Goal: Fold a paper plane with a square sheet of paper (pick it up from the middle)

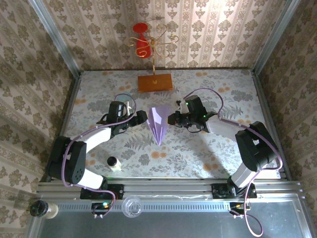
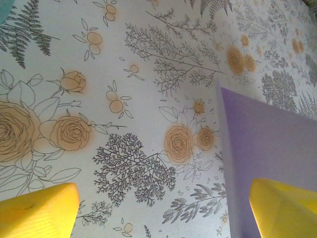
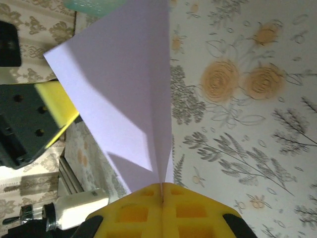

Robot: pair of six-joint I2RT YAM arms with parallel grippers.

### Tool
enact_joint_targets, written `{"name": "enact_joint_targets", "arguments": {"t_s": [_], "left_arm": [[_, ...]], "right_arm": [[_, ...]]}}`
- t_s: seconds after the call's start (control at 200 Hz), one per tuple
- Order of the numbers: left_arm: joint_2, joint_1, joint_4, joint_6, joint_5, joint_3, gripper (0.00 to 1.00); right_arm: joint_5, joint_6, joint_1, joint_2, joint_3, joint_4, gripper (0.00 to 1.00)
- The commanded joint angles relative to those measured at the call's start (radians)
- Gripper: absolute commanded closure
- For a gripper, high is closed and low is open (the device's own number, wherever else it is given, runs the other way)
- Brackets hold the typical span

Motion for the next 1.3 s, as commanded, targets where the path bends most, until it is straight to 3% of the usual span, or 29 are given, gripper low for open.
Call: {"name": "enact_joint_targets", "arguments": {"t_s": [0.0, 0.34, 0.645, 0.735, 0.98, 1.295], "left_arm": [[0.010, -0.025, 0.015, -0.016, -0.003, 0.015, 0.11], [0.122, -0.123, 0.052, -0.059, 0.052, 0.054, 0.16], [0.234, -0.205, 0.089, -0.083, 0.105, 0.132, 0.21], [0.270, -0.218, 0.089, -0.089, 0.111, 0.158, 0.28], [0.356, -0.221, 0.121, -0.115, 0.156, 0.211, 0.60], [0.421, -0.220, 0.116, -0.118, 0.159, 0.265, 0.86]], "right_arm": [[-0.028, 0.009, -0.018, 0.025, -0.021, 0.030, 0.99], [-0.001, -0.010, -0.107, 0.079, -0.086, 0.001, 0.99], [0.042, -0.033, -0.126, 0.090, -0.090, -0.060, 0.98], [0.045, -0.033, -0.127, 0.090, -0.093, -0.062, 0.98], [0.043, -0.028, -0.134, 0.096, -0.098, -0.054, 0.99], [0.041, -0.019, -0.142, 0.084, -0.100, -0.052, 0.99]]}}
